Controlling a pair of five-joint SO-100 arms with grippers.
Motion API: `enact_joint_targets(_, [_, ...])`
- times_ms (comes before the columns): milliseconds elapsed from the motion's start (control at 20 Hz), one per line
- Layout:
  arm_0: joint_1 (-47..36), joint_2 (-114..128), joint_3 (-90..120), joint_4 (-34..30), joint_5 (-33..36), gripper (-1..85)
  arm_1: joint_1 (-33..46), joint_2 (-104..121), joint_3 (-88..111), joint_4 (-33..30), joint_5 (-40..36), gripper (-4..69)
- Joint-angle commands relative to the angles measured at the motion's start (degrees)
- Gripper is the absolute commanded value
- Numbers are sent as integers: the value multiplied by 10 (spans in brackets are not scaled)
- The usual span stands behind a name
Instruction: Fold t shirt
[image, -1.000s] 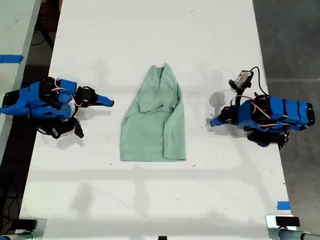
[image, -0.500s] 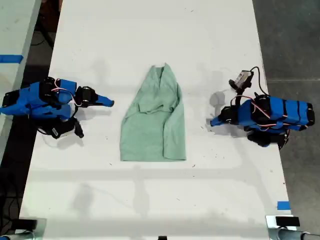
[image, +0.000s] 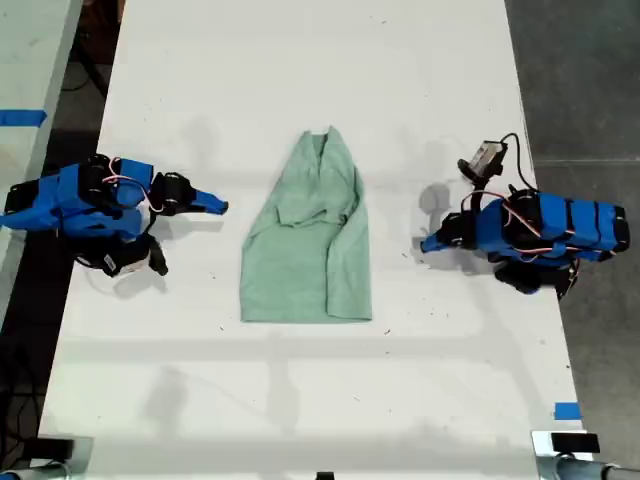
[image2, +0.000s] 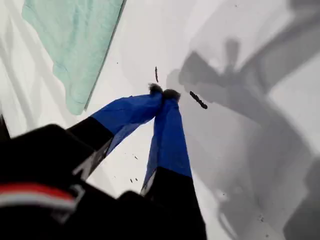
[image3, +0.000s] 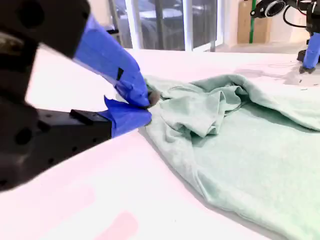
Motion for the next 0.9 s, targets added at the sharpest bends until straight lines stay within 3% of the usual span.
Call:
enact_joint_targets(0, [34,4,-5,3,-18,0,5,7,25,3,4,2])
enact_joint_targets(150, [41,-57,-59,19,-89,-1,6,7,25,3,4,2])
enact_joint_targets(300, [117,-400,-275,12,-197,-1,7,7,25,3,4,2])
enact_joint_targets(500, [182,-835,-568,99,-235,11,5,7,25,3,4,2])
enact_joint_targets(550, [185,-910,-609,103,-238,57,5,7,25,3,4,2])
enact_joint_targets(650, [188,-1020,-675,106,-238,252,4,7,25,3,2,2])
enact_joint_targets(850, [186,-1093,-734,116,-245,264,3,7,25,1,0,2])
